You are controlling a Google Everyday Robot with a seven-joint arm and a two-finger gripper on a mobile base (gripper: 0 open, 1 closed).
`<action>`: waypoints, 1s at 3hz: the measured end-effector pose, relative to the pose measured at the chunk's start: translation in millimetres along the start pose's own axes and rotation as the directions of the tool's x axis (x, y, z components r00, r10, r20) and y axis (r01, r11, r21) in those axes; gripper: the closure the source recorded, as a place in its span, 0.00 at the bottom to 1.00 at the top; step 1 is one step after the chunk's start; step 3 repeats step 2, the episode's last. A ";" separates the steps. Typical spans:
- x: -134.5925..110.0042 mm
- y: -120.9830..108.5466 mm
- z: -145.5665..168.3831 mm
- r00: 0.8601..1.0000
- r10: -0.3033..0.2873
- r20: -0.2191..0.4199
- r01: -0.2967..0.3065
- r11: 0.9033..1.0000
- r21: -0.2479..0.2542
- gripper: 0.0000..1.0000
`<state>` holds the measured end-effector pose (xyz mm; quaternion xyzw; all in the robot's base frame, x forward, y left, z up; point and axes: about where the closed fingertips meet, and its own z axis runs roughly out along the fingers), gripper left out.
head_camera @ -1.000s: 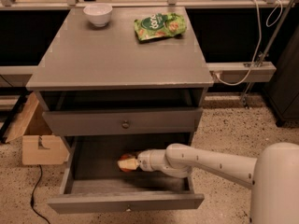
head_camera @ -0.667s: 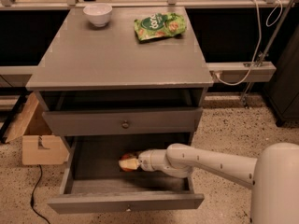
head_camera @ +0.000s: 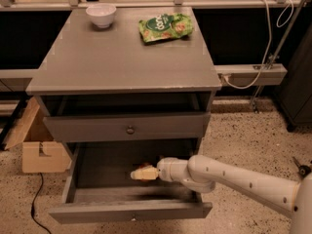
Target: Place apple into middle drawer
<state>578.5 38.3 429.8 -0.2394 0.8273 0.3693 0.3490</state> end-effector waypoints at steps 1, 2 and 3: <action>-13.4 -9.6 -57.3 0.998 -0.013 0.069 0.007 0.996 0.089 0.00; -24.8 -13.0 -112.8 0.991 -0.041 0.131 0.019 0.985 0.171 0.00; -24.8 -13.0 -112.8 0.991 -0.041 0.131 0.019 0.985 0.171 0.00</action>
Offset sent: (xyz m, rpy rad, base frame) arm -0.0378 -0.1527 0.1107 -0.0568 -0.2121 -0.2813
